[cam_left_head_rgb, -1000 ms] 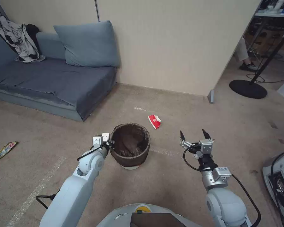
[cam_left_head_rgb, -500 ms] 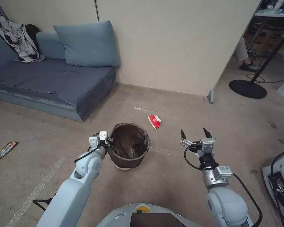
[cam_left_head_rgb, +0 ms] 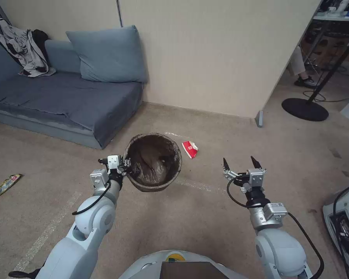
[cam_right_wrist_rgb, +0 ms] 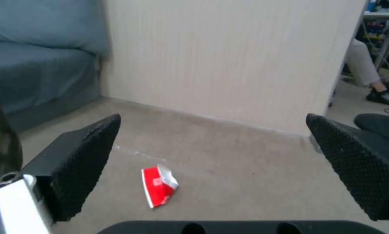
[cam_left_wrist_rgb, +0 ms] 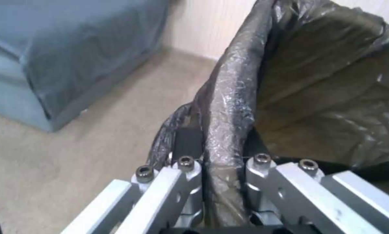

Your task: Pick up the trash bin, then pick up the garbage from the floor and place it into the trash bin.

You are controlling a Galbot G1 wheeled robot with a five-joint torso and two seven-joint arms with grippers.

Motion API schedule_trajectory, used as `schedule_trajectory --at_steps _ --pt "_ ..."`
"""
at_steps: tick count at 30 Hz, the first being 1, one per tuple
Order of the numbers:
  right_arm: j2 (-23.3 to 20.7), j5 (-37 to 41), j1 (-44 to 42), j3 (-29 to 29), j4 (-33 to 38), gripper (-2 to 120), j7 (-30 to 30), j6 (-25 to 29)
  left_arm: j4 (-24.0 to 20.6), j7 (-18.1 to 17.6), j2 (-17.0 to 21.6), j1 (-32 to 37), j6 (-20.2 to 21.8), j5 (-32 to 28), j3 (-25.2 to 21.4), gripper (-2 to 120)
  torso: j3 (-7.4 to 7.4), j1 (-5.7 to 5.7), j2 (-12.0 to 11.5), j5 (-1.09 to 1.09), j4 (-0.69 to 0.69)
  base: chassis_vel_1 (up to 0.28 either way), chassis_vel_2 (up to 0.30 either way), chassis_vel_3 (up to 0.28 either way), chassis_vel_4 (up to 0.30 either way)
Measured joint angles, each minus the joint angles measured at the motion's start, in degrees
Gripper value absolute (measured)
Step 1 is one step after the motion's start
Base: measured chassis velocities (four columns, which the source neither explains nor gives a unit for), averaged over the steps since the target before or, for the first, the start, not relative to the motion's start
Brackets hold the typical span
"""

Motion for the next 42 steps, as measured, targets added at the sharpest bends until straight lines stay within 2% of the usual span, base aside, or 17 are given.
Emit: schedule_trajectory --at_steps 4,9,20,27,34,42 --pt "0.45 0.05 -0.47 0.49 0.92 100 0.6 -0.44 -2.25 1.44 -0.44 1.7 -1.75 0.82 -0.75 7 0.0 0.0 0.0 0.01 0.03 0.0 0.0 0.0 0.0" --pt "1.08 0.05 -0.81 1.05 1.4 100 1.64 -0.32 -2.61 2.82 -0.75 2.38 -2.87 1.47 -2.03 7 0.0 0.0 0.0 0.0 0.01 0.0 0.0 0.0 0.0" --pt "1.29 -0.07 -0.33 1.52 1.47 100 1.23 -0.44 -1.94 4.53 -1.09 3.41 -3.91 4.11 -3.22 7 0.0 0.0 0.0 0.0 0.02 0.0 0.0 0.0 0.0" --pt "1.24 -0.08 -0.36 1.68 1.39 100 1.04 -0.43 -1.8 6.28 -1.31 4.52 -4.55 8.0 -4.53 7 0.0 0.0 0.0 0.0 0.02 0.0 0.0 0.0 0.0" --pt "1.21 -0.07 -0.31 1.75 1.4 100 1.0 -0.37 -1.87 8.03 -0.88 6.41 -5.16 8.09 -7.31 7 0.0 0.0 0.0 0.0 0.03 -0.006 0.008 0.005 -0.006" --pt "1.41 -0.09 -0.19 1.65 1.14 100 0.63 -0.17 -1.42 8.9 -1.02 6.66 -5.66 8.01 -7.25 7 0.0 0.0 0.0 -0.01 0.02 -0.055 0.055 0.066 -0.06"
